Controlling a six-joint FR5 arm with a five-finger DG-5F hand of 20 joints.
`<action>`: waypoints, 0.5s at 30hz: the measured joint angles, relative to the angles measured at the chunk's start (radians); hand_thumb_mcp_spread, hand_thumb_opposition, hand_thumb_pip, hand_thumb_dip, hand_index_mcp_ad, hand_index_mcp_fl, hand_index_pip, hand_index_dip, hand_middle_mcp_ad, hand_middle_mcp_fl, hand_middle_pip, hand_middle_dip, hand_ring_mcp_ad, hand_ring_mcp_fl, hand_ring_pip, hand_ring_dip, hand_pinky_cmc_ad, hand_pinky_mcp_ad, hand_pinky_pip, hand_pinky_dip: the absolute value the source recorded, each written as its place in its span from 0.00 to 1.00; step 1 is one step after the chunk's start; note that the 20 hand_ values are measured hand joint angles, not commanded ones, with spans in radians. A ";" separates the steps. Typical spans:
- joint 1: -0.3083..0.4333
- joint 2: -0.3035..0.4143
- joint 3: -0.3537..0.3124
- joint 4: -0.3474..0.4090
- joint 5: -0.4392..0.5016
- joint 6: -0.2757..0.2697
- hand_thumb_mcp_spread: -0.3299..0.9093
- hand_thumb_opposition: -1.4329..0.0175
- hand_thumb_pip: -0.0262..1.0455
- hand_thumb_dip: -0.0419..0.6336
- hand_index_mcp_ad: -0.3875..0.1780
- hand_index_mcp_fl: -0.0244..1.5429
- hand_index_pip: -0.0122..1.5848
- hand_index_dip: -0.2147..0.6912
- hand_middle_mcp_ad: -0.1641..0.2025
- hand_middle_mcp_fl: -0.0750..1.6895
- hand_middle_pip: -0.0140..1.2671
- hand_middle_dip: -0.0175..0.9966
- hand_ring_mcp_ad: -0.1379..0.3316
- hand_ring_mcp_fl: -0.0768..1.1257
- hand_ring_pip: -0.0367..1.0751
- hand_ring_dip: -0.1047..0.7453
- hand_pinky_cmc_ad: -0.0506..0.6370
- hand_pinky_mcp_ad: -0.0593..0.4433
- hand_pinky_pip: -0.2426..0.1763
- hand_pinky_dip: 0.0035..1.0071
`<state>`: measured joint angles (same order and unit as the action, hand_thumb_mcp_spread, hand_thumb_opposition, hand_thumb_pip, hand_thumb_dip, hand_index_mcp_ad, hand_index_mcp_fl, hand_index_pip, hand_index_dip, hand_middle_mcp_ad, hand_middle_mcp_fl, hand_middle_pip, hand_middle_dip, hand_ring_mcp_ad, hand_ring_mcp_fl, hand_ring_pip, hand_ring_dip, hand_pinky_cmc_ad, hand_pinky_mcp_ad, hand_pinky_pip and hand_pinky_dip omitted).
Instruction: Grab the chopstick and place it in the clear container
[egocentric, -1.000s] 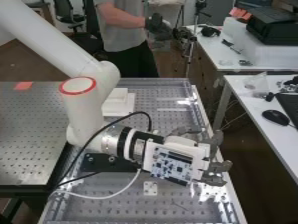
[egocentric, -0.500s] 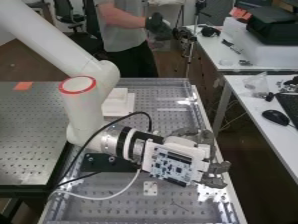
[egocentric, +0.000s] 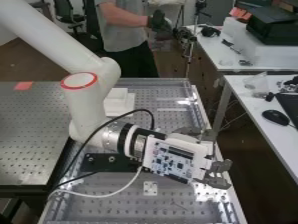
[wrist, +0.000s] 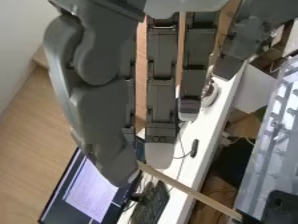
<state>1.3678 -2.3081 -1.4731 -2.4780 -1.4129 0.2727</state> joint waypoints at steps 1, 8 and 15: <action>0.001 0.000 0.001 0.000 0.001 -0.001 0.81 0.26 0.41 0.48 0.40 0.87 0.14 0.69 0.63 0.77 0.28 0.64 0.47 0.60 0.13 0.56 0.70 0.59 0.65 0.18; 0.006 0.004 -0.002 0.030 0.009 -0.005 0.82 0.26 0.41 0.48 0.40 0.89 0.09 0.70 0.64 0.80 0.23 0.65 0.47 0.60 0.13 0.56 0.70 0.60 0.65 0.18; 0.008 0.023 -0.008 0.059 0.024 -0.017 0.82 0.26 0.41 0.48 0.40 0.90 0.08 0.70 0.63 0.82 0.20 0.65 0.47 0.61 0.13 0.56 0.69 0.60 0.65 0.18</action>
<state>1.3762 -2.2851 -1.4811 -2.4187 -1.3884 0.2561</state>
